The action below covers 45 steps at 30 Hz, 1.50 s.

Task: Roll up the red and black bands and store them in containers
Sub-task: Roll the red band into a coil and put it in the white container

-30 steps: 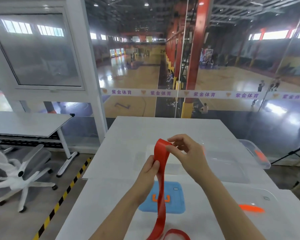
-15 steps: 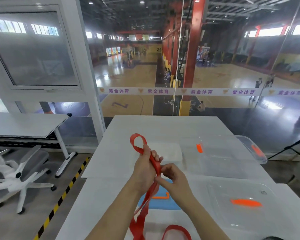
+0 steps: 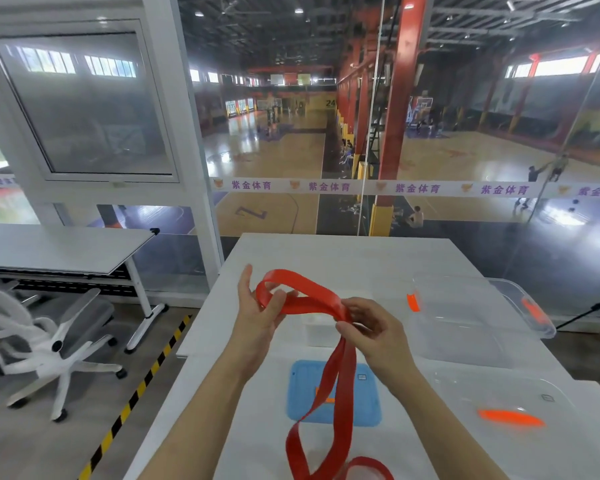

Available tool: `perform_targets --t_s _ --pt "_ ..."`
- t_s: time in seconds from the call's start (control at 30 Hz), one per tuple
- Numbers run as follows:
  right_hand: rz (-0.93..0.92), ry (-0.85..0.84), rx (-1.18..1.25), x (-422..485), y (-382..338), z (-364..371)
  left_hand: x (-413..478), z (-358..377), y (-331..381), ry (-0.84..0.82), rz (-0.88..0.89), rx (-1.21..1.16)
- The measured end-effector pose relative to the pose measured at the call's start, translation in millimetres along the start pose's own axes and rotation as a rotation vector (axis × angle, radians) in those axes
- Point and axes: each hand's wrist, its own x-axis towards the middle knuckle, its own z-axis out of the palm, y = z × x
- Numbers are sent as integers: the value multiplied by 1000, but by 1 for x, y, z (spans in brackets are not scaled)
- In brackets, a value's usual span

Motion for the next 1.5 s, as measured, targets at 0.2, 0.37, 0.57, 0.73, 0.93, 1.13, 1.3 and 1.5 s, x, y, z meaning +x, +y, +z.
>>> perform_targets --t_s 0.2,0.37,0.57,0.73,0.93,1.13,1.3,1.5 --pt "-6 17 1 5 -7 1 0 -11 18 -116 251 816" --pt "-16 -15 -20 6 -9 2 -2 2 8 -337 285 1140" --pt "-32 -6 -62 9 -10 -2 -7 10 3 -413 102 798" --pt "-17 -39 -42 13 -10 -10 -6 11 12 -492 -20 643" --pt "-36 -74 -86 16 -10 -13 -3 20 17 -518 -56 729" --pt "26 -53 -52 9 -4 -3 5 24 19 -407 -61 650" --pt "27 1 -24 3 7 13 6 31 21 -359 -34 588" --pt "75 86 -25 -5 16 31 10 28 26 -304 11 494"
